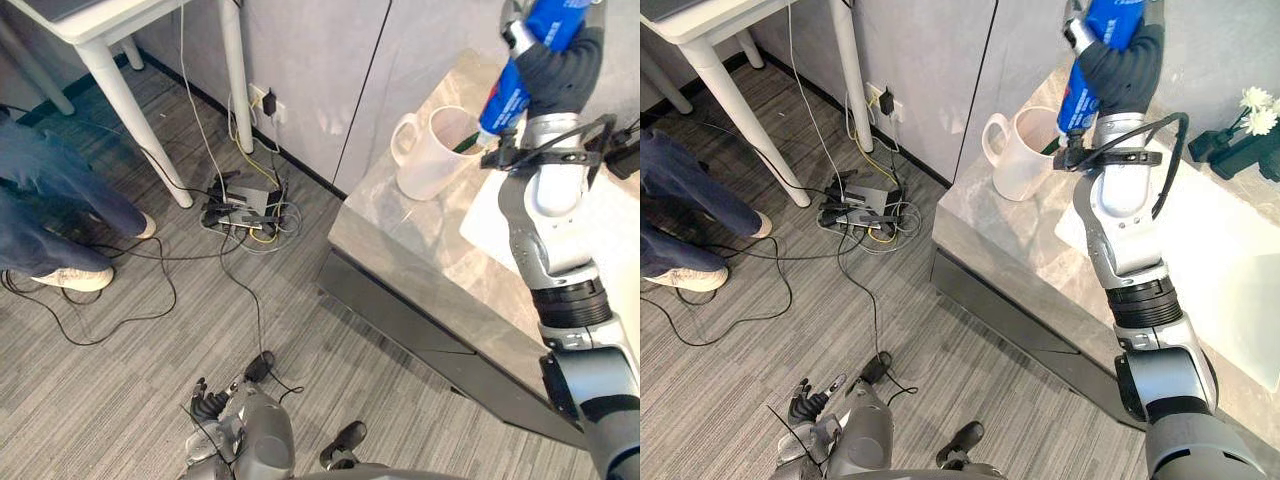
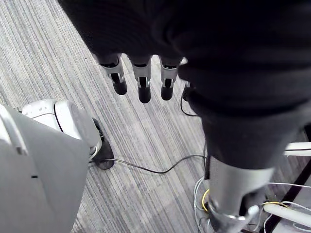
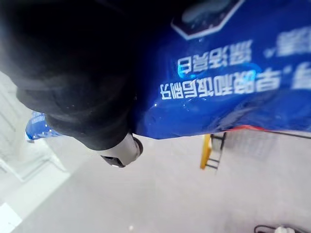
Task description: Organize washtable
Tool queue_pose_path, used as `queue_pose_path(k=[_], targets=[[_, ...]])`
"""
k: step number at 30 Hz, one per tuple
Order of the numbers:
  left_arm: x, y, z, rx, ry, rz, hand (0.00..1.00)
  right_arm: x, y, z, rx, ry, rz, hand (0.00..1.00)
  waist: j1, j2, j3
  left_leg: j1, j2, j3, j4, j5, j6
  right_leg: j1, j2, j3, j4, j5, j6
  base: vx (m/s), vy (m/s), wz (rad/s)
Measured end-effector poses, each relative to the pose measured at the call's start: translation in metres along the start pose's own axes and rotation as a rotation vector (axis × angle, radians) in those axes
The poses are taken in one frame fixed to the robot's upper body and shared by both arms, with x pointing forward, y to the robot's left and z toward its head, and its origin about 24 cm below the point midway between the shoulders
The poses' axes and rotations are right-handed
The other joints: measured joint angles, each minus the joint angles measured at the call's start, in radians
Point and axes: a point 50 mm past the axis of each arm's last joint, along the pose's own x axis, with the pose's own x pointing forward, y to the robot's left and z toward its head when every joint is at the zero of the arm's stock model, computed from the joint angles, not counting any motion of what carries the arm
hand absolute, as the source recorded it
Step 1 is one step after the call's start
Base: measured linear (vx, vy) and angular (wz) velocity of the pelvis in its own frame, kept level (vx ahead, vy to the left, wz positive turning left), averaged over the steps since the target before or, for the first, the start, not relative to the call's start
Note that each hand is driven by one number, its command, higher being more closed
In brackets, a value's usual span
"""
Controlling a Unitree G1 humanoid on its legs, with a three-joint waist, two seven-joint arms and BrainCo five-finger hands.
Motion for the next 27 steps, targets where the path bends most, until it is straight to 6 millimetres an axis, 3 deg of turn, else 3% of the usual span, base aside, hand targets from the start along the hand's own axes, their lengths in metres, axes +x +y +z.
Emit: queue_pose_path(k=[12,14,27], targets=[[-0.001,-0.002,-0.001,-0.029,0.006,-0.004,0.00,0.009,-0.001,0.018,0.124,-0.062,-0.042,1.00,0.002,0.017,0.015,-0.015,0.002,0.005,0.000,0.000,0.000,-0.015,0.000,0.000,0.000,0.000,0.000,0.00,0.002,-0.01],[0.000,-0.006,0.001,-0.031,-0.001,-0.018,0.00,0.010,-0.002,0.021,0.138,-0.076,-0.048,1.00,0.019,0.019,0.016,-0.028,0.001,0.004,0.002,0.000,0.000,-0.030,0.000,-0.001,0.001,0.000,0.000,0.00,0.000,0.00],[-0.001,-0.012,0.001,-0.056,0.001,-0.032,0.00,0.010,-0.005,0.021,0.152,-0.079,-0.087,1.00,0.035,0.032,0.026,-0.047,-0.002,-0.005,0.003,0.000,0.000,-0.037,-0.001,-0.026,0.001,0.000,0.000,0.02,0.001,0.02]])
